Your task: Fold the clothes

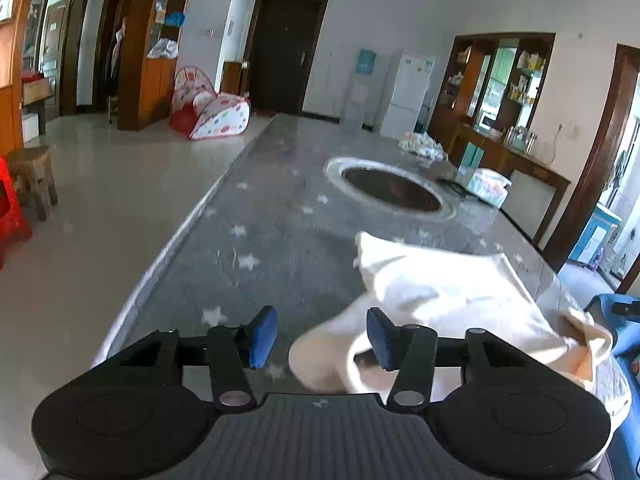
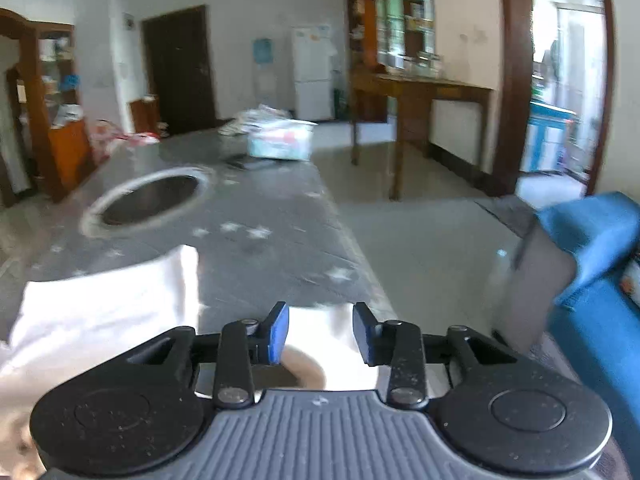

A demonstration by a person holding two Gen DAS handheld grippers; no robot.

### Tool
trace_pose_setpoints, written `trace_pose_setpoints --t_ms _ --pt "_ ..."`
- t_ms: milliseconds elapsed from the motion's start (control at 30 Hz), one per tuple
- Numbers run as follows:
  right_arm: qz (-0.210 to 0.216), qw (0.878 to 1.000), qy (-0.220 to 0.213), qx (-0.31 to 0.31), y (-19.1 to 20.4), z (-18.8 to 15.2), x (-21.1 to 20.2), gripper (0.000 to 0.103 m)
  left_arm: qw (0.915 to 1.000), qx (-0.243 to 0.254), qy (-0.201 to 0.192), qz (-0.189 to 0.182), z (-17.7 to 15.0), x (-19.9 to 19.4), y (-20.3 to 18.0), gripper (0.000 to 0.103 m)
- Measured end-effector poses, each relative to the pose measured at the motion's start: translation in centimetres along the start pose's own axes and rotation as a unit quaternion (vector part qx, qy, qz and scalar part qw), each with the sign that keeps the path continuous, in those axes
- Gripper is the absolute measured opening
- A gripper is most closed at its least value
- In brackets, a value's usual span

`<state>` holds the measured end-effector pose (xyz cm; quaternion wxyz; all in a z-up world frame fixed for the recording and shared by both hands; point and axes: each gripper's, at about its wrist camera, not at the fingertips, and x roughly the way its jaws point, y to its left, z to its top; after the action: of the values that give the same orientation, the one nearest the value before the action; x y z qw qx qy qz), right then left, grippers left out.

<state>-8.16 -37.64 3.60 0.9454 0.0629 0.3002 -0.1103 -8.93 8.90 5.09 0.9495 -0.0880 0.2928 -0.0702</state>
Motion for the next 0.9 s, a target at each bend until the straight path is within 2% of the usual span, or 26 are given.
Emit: trace_pose_setpoints --t_ms 100,300,500,567,733,900 --pt "0.042 0.999 -0.007 -0.016 2.0 0.5 0.1 0.037 0.9999 0.009 -0.005 -0.008 0.9 0.6 -0.7 0.054" --pt "0.116 0.989 0.012 -0.086 6.4 0.1 1.3 0.044 0.9985 0.046 0.005 -0.028 1.9 4.0 -3.0 0.057" --pt "0.128 0.985 0.051 -0.103 7.9 -1.3 3.3 0.045 0.9969 0.063 0.038 -0.03 1.2 8.0 -4.2 0.055" --pt "0.123 0.986 0.061 -0.096 7.6 -1.8 4.1 0.045 0.9964 0.062 0.049 -0.03 0.8 8.8 -4.0 0.036" --pt "0.097 0.989 0.08 -0.08 6.1 -2.9 4.6 0.046 0.9952 0.067 0.067 -0.025 0.0 10.1 -3.3 0.015" --pt "0.083 0.991 0.084 -0.061 4.6 -3.4 4.5 0.049 0.9946 0.059 0.078 -0.033 0.1 10.3 -2.7 0.015"
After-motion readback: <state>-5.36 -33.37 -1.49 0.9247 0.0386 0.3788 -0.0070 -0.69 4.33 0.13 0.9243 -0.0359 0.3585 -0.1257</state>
